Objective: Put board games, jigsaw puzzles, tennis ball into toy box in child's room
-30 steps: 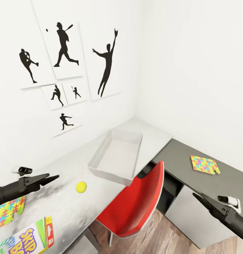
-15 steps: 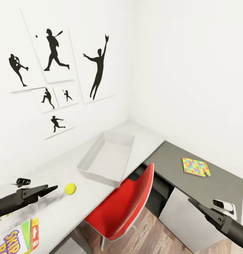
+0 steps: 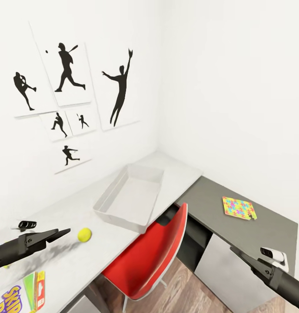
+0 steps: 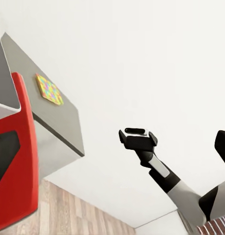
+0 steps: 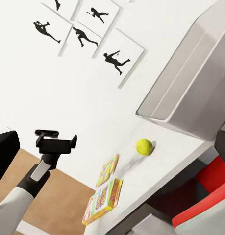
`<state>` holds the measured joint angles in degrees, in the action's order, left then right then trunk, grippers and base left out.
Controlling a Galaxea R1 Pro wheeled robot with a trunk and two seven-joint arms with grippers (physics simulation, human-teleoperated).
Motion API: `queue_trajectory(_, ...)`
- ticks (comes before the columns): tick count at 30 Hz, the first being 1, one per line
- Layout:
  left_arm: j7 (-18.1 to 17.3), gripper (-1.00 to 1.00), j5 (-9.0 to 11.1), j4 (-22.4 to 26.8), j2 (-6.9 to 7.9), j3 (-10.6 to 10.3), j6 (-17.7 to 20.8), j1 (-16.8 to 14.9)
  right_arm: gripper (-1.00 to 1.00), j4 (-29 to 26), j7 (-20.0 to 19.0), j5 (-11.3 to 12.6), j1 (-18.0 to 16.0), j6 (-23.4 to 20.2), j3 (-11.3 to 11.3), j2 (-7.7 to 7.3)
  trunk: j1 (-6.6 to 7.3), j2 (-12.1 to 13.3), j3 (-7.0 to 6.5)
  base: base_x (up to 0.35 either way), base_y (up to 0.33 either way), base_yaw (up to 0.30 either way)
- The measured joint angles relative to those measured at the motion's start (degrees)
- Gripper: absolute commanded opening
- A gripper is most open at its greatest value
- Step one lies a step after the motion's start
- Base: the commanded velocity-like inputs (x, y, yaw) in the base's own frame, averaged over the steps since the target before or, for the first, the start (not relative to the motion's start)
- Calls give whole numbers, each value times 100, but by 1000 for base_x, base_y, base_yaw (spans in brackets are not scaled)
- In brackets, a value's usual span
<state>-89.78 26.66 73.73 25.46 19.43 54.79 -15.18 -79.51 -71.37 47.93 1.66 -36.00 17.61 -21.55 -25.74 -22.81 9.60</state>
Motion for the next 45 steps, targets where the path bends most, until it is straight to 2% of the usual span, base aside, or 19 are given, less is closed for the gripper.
queue_trajectory(7, 0, 100, 1, 15, 2, 4, -3, 1, 100, 24, 23, -7, 0, 0, -2, 1, -1, 0, -18, -72, -1, 0)
queue_trajectory(18, 0, 100, 1, 17, 1, 6, -9, 1, 100, 91, 415, 0, -3, -10, -34, 4, 0, 0, -20, -8, 0, 0)
queue_trajectory(45, 0, 100, 0, 17, 9, 10, -12, 8, 100, 90, 470, 5, -7, -11, -38, 4, 0, 0, -21, 0, 0, 0)
